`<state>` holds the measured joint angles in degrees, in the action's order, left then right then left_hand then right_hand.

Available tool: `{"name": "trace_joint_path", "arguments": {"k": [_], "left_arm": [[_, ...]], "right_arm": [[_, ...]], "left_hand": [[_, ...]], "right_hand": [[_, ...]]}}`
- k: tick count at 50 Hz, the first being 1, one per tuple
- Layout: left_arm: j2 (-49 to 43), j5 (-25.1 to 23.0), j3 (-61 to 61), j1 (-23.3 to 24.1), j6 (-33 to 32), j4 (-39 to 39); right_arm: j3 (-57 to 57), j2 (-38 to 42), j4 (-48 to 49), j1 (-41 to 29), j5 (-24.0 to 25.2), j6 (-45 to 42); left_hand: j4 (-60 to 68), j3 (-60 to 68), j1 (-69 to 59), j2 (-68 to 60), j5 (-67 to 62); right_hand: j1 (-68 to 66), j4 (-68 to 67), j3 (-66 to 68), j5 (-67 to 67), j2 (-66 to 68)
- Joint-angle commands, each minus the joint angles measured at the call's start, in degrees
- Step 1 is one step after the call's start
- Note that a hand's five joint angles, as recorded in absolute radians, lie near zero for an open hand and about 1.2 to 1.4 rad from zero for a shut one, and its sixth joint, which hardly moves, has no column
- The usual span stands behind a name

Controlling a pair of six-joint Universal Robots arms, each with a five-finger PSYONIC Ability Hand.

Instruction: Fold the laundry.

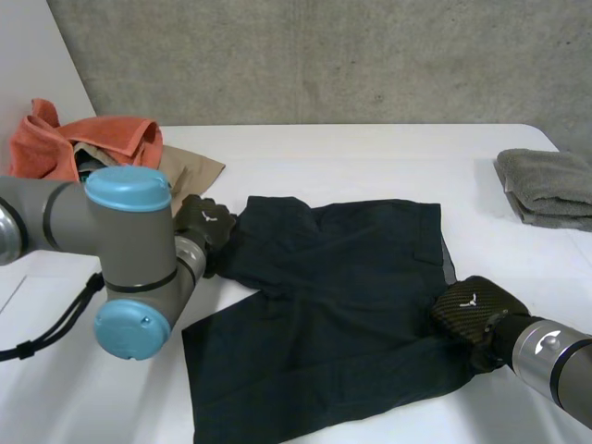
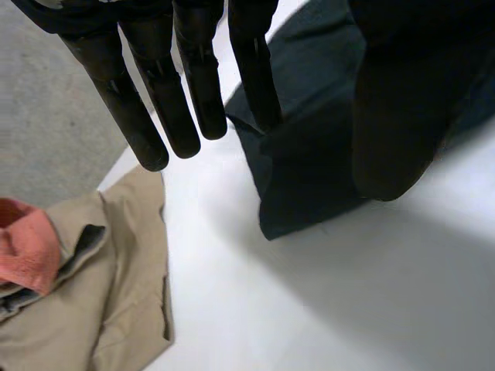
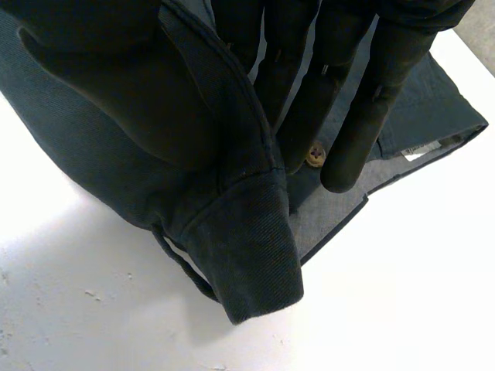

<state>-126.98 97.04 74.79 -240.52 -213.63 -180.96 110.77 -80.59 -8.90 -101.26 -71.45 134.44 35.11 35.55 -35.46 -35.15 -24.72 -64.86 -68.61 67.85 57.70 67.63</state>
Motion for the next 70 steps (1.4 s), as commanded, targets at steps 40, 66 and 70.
{"name": "trace_joint_path", "arguments": {"k": [40, 66, 70], "left_arm": [[25.70, -3.87, 32.97, 7.34, 22.74, 7.28], [25.57, -3.96, 22.35, 9.02, 12.98, 3.96], [17.48, -3.96, 14.62, 6.73, 10.79, -2.46]], "right_arm": [[-6.01, -2.90, 4.60, -2.71, -0.97, 11.02], [-9.77, 0.34, -3.94, 0.64, -0.80, -3.76], [-14.61, 4.20, 2.39, -2.44, -1.76, 0.29]], "left_hand": [[44.89, 44.45, -44.54, -44.85, -45.28], [44.89, 44.45, -44.54, -44.85, -45.28], [44.89, 44.45, -44.54, -44.85, -45.28]], "right_hand": [[-15.14, -11.39, 12.15, 12.30, 12.37], [-15.14, -11.39, 12.15, 12.30, 12.37], [-15.14, -11.39, 12.15, 12.30, 12.37]]}}
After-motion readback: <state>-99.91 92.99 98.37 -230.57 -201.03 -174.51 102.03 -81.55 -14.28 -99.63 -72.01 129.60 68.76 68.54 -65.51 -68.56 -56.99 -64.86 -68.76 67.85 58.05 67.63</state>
